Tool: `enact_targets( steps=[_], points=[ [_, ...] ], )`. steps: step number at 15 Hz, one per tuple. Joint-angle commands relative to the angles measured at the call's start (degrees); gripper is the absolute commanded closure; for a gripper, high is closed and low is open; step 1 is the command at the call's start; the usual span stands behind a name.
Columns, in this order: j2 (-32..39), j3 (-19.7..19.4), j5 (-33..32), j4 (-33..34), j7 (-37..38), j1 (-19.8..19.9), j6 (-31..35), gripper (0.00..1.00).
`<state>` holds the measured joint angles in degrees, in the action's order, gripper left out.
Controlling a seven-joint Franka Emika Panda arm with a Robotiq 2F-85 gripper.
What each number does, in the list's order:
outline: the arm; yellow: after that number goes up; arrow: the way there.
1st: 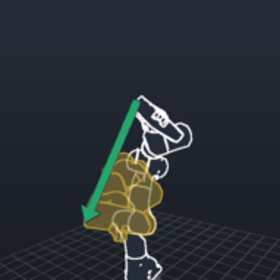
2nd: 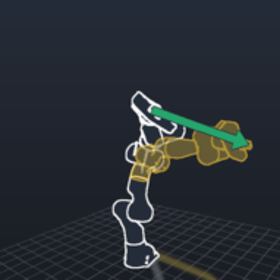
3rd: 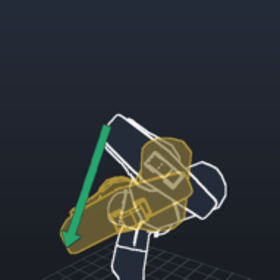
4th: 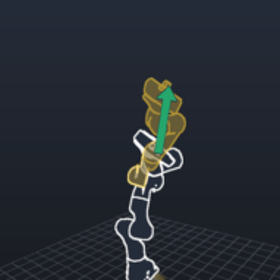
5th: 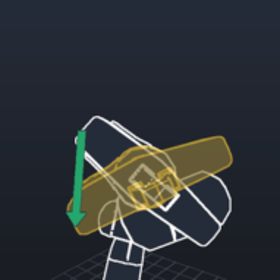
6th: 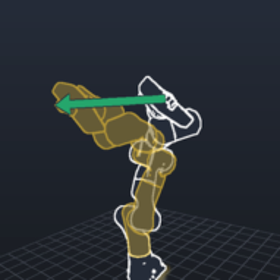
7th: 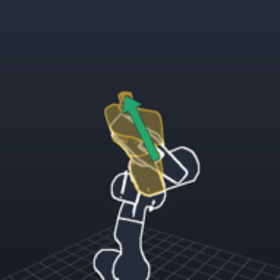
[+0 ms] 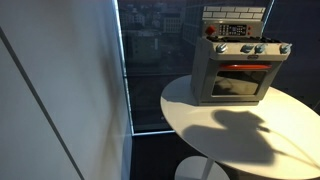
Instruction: Turn the knob on the right in a clockwise direction
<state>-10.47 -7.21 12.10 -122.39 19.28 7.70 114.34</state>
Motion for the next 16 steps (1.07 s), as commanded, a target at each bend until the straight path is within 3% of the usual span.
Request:
enact_targets(
  steps=[1,10,16],
  points=[
    [-2.0,0.9,-4.4,0.5,2.1,0.6,-4.3,0.00],
    [-9.3,3.1,-12.0,-6.3,0.7,0.3,-4.1,0.00],
    [-12.2,3.9,-13.3,-8.9,0.1,0.4,-4.2,0.00]
  ],
)
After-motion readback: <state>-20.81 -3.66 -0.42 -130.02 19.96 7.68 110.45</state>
